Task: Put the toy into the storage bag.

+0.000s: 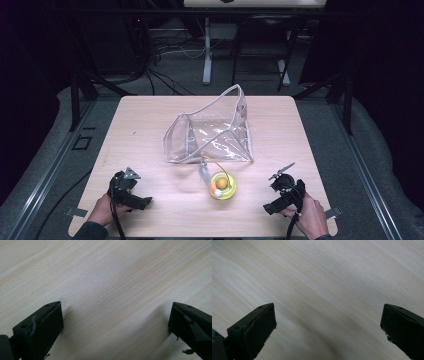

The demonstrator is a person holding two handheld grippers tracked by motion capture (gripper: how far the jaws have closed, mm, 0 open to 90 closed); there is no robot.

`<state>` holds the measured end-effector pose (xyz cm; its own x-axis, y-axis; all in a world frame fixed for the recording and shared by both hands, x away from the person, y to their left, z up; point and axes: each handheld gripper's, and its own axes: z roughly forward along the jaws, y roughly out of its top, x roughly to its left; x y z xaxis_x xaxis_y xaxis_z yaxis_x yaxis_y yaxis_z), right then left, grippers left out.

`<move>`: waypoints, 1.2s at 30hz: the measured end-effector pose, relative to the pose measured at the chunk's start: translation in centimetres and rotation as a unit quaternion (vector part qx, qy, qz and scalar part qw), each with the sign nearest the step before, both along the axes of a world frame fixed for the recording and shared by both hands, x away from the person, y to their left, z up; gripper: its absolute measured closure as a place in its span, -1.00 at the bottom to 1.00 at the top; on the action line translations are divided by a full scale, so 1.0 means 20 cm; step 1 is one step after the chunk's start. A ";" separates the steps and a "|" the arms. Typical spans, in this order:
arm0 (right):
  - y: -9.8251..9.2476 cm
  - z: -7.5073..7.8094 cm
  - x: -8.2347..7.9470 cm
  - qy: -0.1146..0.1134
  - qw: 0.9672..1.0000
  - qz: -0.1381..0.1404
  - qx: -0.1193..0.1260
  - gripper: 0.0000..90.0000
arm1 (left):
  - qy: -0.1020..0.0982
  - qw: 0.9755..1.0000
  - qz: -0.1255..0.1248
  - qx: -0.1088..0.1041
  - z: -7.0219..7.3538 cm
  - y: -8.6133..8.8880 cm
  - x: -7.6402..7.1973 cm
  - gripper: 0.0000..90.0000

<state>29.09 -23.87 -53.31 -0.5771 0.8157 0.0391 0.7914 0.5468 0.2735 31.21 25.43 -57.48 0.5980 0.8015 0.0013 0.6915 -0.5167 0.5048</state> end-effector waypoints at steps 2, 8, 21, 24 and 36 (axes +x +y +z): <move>0.01 0.01 0.00 0.003 1.000 -0.001 0.001 -1.00 | 0.000 1.000 0.000 0.000 0.00 0.00 0.00 -1.00; 0.09 0.07 0.01 0.006 1.000 0.026 -0.004 -1.00 | 0.001 1.000 -0.001 0.001 0.00 0.00 0.00 -1.00; 0.19 0.19 0.03 0.005 0.997 0.072 -0.025 -1.00 | 0.004 1.000 -0.001 0.003 0.00 -0.01 0.02 -1.00; 0.22 0.21 0.04 0.005 0.996 0.080 -0.025 -1.00 | 0.002 1.000 0.000 0.002 0.00 -0.01 0.02 -1.00; 0.33 0.31 0.07 0.004 0.993 0.115 -0.040 -1.00 | 0.004 1.000 0.000 0.001 0.00 -0.01 0.02 -1.00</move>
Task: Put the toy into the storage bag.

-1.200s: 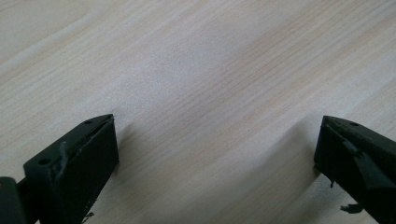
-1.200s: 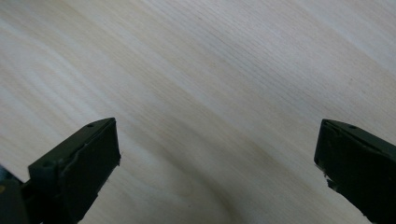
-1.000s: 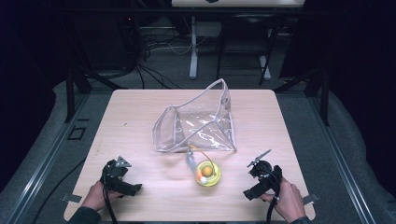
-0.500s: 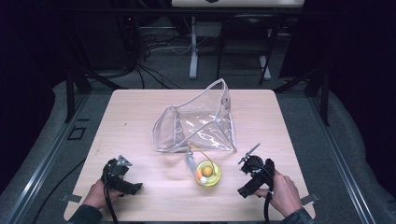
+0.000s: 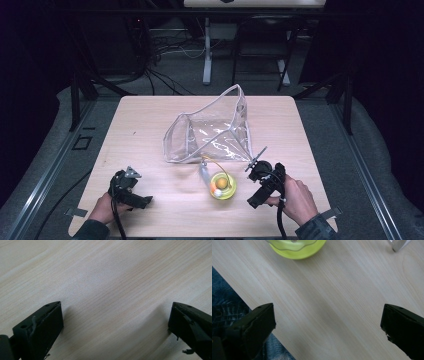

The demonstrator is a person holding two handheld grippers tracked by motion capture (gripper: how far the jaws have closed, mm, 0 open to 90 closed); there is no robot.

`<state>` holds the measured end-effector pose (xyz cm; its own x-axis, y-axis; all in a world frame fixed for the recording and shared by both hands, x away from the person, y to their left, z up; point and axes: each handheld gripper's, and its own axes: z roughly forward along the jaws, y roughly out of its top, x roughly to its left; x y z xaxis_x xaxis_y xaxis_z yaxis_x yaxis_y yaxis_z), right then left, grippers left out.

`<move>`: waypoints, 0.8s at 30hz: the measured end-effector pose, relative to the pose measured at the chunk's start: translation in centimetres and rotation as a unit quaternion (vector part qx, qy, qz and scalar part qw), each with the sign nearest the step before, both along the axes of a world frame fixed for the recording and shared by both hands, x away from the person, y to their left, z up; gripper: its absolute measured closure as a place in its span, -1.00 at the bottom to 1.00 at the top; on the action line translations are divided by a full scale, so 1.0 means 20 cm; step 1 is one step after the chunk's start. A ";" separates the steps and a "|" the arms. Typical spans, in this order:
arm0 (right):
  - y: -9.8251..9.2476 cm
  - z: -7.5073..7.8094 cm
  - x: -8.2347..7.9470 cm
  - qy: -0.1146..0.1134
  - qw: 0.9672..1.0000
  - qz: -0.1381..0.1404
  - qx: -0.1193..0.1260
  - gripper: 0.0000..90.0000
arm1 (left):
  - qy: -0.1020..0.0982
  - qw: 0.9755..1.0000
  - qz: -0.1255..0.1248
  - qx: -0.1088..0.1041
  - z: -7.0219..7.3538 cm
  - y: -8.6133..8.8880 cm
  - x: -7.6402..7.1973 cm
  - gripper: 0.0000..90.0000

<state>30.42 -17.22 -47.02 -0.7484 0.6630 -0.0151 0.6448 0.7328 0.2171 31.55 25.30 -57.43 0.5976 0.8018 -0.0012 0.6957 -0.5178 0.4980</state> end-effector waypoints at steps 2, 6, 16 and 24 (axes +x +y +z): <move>0.02 0.01 0.01 0.003 1.000 0.005 -0.002 -1.00 | -0.001 1.000 0.001 0.001 0.00 0.00 0.00 -1.00; 0.06 0.04 0.02 0.003 1.000 0.015 -0.007 -1.00 | 0.000 1.000 0.000 0.001 0.00 0.00 0.00 -1.00; 0.14 0.13 0.05 -0.004 0.999 0.036 -0.007 -1.00 | 0.000 1.000 0.000 0.002 0.00 0.00 0.00 -1.00; 0.23 0.20 0.08 -0.008 0.998 0.057 -0.010 -1.00 | 0.000 1.000 0.000 0.002 0.00 0.00 0.00 -1.00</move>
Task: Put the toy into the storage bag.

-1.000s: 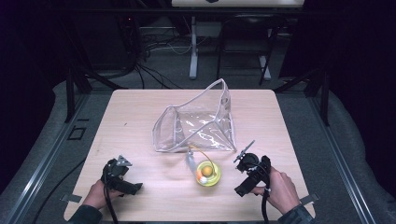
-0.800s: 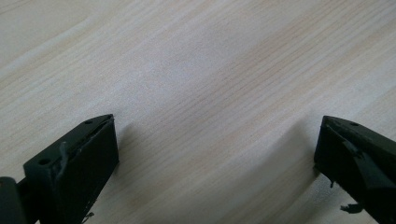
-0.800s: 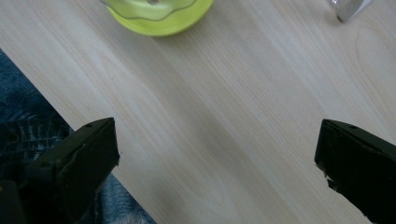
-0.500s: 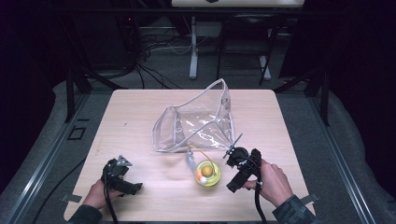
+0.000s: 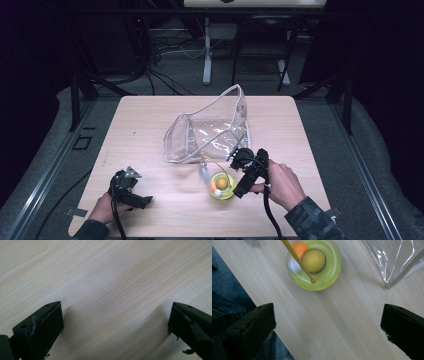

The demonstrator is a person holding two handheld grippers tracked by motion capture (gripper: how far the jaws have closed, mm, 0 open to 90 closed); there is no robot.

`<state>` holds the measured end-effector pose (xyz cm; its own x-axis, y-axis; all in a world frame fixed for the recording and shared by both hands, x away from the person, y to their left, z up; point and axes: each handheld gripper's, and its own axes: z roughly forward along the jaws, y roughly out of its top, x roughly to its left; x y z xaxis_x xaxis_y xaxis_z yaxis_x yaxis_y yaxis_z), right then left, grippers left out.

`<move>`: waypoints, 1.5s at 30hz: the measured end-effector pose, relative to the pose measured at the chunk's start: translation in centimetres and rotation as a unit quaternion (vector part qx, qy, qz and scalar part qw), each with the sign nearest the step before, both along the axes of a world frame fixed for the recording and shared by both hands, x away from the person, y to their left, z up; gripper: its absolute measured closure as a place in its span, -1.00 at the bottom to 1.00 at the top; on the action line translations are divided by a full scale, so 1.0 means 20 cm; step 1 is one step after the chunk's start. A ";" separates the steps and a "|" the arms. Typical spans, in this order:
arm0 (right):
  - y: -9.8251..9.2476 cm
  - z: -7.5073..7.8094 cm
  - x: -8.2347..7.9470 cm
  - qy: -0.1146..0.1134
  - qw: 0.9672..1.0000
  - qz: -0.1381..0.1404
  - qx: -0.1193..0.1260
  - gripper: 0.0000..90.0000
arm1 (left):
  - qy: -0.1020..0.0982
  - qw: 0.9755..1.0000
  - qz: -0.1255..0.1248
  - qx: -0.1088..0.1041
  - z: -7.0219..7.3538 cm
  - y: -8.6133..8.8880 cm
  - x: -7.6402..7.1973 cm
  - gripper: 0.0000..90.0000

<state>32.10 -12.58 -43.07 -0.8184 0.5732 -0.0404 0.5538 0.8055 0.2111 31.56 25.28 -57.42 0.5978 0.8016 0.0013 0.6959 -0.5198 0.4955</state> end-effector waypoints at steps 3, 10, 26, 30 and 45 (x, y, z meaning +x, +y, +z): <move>0.03 0.02 0.01 -0.001 1.000 0.007 -0.005 -1.00 | 0.001 1.000 -0.001 0.001 0.00 0.00 0.00 -1.00; 0.09 0.07 0.03 -0.001 1.000 0.021 -0.003 -0.96 | 0.000 1.000 -0.001 0.000 0.00 0.00 0.00 -1.00; 0.24 0.18 0.04 -0.004 0.998 0.058 -0.031 -0.14 | 0.000 1.000 -0.001 0.000 0.00 0.00 0.00 -1.00; 0.25 0.17 0.05 -0.001 0.997 0.063 -0.037 -0.06 | 0.001 1.000 -0.003 0.000 0.00 0.00 0.00 -1.00; 0.31 0.16 0.06 0.016 0.994 0.095 -0.056 0.61 | -0.001 1.000 -0.002 -0.001 0.00 0.00 0.00 -1.00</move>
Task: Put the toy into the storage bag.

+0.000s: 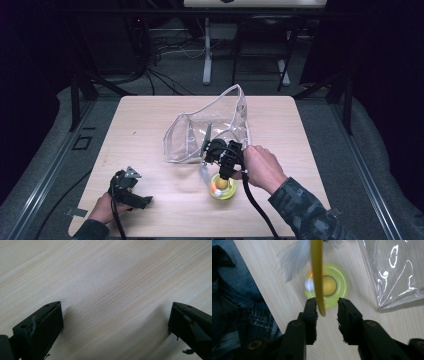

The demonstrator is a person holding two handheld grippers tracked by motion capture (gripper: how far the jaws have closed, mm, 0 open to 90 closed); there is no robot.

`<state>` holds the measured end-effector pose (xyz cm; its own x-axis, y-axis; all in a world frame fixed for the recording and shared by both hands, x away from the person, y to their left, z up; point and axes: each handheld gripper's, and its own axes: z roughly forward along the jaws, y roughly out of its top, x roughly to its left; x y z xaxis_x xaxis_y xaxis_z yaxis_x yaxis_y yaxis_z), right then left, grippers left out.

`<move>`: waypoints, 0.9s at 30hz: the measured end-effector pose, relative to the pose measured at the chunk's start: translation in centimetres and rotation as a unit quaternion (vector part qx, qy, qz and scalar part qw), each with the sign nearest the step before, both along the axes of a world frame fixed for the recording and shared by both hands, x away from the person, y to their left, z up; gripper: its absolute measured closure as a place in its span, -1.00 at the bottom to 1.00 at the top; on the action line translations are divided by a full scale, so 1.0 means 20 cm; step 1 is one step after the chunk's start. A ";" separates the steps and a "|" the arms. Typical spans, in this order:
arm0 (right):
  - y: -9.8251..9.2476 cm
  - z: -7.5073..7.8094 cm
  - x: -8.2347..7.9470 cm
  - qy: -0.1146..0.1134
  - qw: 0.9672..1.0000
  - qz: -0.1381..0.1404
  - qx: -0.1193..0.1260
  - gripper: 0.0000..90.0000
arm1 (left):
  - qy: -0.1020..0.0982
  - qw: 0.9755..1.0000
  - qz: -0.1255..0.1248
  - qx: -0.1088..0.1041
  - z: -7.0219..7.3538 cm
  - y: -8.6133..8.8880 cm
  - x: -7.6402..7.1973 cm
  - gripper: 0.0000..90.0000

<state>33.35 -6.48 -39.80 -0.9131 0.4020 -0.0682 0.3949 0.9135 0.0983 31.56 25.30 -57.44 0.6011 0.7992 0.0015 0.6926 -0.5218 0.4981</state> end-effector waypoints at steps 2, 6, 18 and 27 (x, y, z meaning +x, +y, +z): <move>0.00 0.01 0.00 0.001 1.000 0.005 0.000 0.70 | 0.000 1.000 0.000 0.000 0.00 0.00 0.00 -1.00; 0.00 0.02 0.00 0.002 1.000 0.008 0.002 0.82 | -0.001 1.000 0.000 0.000 0.00 0.00 0.00 -1.00; 0.00 0.02 0.01 0.010 1.000 0.009 0.003 0.95 | 0.000 1.000 -0.002 0.000 0.00 0.00 0.00 -1.00; 0.00 0.04 0.03 0.015 1.000 0.000 0.008 0.95 | -0.001 1.000 -0.002 0.000 0.00 0.00 0.00 -1.00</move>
<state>34.05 -6.57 -38.98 -0.9147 0.4026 -0.0338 0.3977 0.9120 0.1003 31.58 25.32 -57.44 0.6042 0.7968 0.0016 0.6899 -0.5241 0.4994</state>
